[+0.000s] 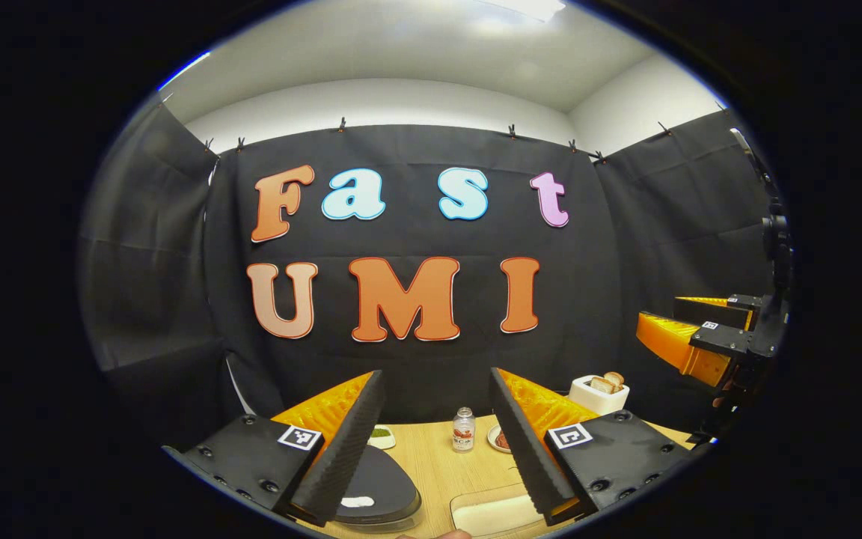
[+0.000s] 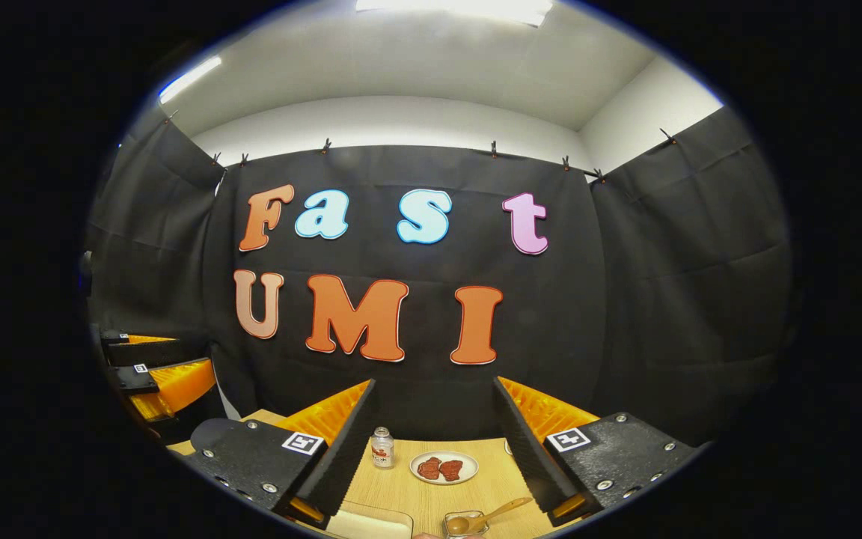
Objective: Close the left gripper, press the button to open the rice cooker; take a wooden spoon from the chopstick holder with the right hand, scoop a spoonful of rice and pour it into the rice cooker, then put the wooden spoon back into the chopstick holder.
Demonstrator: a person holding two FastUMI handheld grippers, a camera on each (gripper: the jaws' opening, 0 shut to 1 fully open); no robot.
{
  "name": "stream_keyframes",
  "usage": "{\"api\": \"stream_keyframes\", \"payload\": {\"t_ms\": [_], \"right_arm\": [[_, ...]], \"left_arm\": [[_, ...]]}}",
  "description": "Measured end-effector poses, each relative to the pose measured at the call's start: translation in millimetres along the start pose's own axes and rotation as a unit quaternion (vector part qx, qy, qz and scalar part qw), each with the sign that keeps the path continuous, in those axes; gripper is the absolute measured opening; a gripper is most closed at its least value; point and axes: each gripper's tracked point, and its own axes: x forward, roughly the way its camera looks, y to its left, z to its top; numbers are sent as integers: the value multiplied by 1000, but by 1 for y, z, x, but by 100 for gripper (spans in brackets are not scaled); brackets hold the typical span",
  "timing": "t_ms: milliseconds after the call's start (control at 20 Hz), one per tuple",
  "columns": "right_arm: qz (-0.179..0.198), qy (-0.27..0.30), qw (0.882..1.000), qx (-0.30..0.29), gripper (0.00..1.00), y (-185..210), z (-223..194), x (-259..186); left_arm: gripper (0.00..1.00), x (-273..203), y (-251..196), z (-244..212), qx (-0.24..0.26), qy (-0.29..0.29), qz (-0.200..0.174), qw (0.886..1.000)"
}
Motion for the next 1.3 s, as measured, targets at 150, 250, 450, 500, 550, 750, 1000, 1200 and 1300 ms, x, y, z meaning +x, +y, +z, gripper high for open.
{"api": "stream_keyframes", "payload": {"t_ms": [150, 250, 450, 500, 550, 750, 1000, 1200, 1300], "right_arm": [[0, 2, 1000, 0, 93, -1, -2, 4], [-1, 2, 1000, 2, 93, -4, -3, 6], [-5, 2, 1000, -2, 93, -10, -4, 10], [-4, 3, 1000, -2, 93, -11, -5, 10], [-4, 5, 1000, -3, 93, -12, -7, 12], [-2, 11, 1000, -2, 93, -16, -14, 16], [-3, 20, 1000, -1, 93, -19, -23, 20], [-4, 30, 1000, -4, 93, -21, -33, 24], [-6, 34, 999, -2, 93, -23, -37, 26]], "left_arm": [[94, 3, 3, 0, 9, -3, 8, 1000], [94, 6, 0, 0, 10, -3, 9, 1000], [94, 9, -4, -2, 13, -1, 10, 1000], [94, 12, -4, -3, 13, 1, 10, 1000], [94, 13, -6, -4, 13, 2, 11, 1000], [88, 18, -1, -12, 18, 15, 24, 999], [24, 26, 11, -47, 32, 72, 57, 995], [6, 30, 22, -82, 7, 143, 65, 988], [6, 34, 38, -96, 1, 174, 80, 981]]}}
